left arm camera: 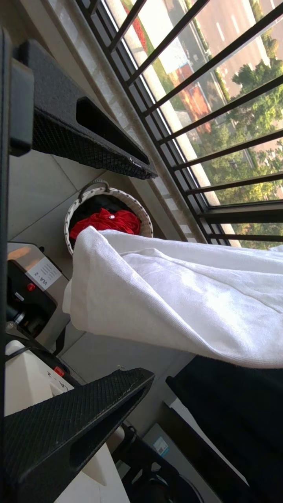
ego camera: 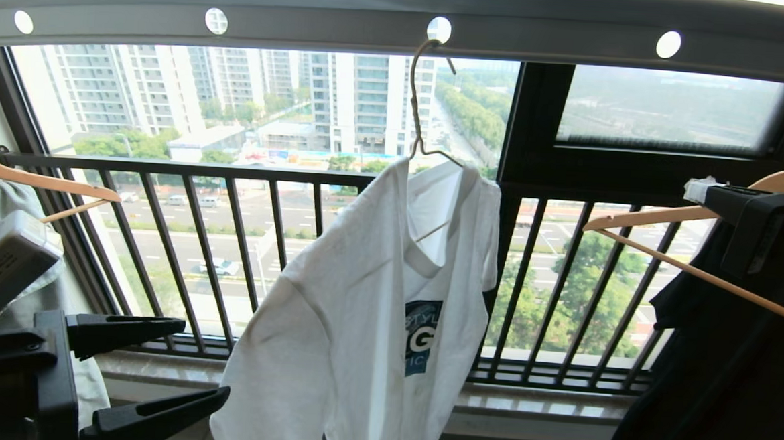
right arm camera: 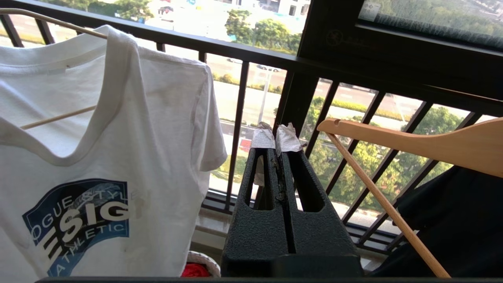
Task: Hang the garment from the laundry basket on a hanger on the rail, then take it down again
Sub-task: Take the clothes off the clothes rack
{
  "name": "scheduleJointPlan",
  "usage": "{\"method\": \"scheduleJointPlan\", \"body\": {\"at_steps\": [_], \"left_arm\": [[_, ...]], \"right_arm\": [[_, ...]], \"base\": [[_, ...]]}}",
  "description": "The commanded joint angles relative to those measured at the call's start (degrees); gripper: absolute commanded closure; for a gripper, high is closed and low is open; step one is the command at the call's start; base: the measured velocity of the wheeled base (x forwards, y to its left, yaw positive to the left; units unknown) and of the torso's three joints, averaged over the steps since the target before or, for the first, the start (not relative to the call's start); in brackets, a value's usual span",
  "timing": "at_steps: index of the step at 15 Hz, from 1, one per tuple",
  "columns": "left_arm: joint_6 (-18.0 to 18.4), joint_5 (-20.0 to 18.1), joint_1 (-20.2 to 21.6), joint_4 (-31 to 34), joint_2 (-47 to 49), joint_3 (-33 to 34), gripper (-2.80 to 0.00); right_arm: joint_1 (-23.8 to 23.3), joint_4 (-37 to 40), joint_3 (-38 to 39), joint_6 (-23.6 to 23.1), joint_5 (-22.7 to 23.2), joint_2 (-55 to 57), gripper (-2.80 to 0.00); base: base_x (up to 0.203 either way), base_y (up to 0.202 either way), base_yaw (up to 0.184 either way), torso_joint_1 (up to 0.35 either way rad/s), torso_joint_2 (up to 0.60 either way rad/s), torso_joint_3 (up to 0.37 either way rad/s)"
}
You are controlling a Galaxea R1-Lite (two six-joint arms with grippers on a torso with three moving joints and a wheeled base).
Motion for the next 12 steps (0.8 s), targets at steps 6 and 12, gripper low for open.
{"method": "scheduleJointPlan", "body": {"at_steps": [6,12], "left_arm": [[-0.2,-1.0,-2.8,1.7,1.4,0.3,-2.8],[-1.4,-0.6,-3.1,-5.7,11.1,-1.2,-2.8]], "right_arm": [[0.1,-0.1,0.1,0.0,-0.1,0.2,0.0],[0.1,-0.1,0.3,0.0,-0.1,0.3,0.0]], "base": [[0.0,0.0,0.0,0.0,0.0,0.0],[0.0,0.0,0.0,0.0,0.0,0.0]]}}
